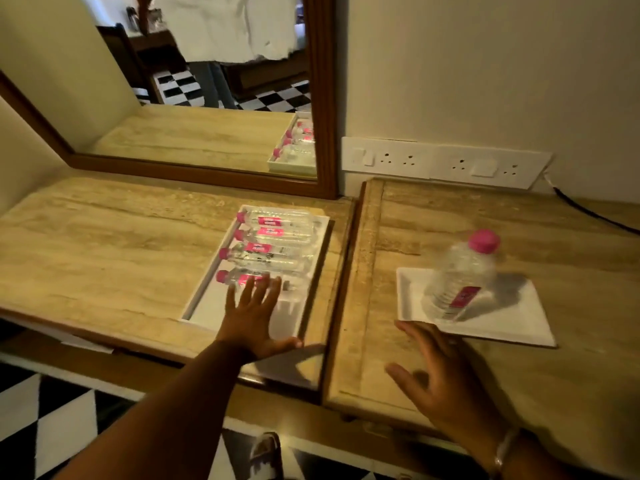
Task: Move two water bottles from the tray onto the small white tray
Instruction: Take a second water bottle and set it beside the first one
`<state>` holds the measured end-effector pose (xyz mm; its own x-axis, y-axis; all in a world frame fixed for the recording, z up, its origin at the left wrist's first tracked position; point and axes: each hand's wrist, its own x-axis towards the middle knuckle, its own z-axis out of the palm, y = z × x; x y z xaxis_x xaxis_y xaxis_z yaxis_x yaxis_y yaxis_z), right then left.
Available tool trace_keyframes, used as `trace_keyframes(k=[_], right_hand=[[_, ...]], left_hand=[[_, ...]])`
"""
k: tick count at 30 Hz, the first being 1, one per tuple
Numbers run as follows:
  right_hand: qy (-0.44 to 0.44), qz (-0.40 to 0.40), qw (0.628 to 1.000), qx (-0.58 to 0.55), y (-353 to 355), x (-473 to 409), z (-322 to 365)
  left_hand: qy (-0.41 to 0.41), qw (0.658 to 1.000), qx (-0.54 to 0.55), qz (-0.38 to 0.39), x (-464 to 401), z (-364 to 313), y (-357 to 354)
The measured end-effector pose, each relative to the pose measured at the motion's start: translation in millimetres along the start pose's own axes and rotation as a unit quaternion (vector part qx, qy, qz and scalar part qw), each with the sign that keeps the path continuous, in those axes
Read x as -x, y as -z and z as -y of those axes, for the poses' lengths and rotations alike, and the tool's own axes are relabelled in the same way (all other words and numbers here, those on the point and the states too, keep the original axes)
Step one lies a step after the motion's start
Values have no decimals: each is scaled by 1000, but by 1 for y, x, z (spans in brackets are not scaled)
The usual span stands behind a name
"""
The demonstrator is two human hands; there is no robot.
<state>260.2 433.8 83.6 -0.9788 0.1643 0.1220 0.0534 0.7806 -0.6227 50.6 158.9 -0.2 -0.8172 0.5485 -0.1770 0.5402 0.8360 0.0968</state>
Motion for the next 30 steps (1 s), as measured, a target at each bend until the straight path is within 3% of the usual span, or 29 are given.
trace_keyframes(k=[5,10,18,23,26,30], right_hand=[[54,153,967,196,-92,-81,69],[90,161,934,306,-193,-177,123],[140,241,879,387,-279,-242,158],[115,214,873,423,-293,-264,175],[93,202,897,383,-273,-274,187],[41,17,983,180,-207,-267,193]], left_hand=[[59,996,-28,64,36,136,-2],[40,991,-33,124,31,225,-20],[-73,993,-9,91,-24,241,-45],[-109,990,-10,90,-35,244,-50],[-110,990,-17,84,-35,244,-50],[-112,990,-23,84,-38,244,-53]])
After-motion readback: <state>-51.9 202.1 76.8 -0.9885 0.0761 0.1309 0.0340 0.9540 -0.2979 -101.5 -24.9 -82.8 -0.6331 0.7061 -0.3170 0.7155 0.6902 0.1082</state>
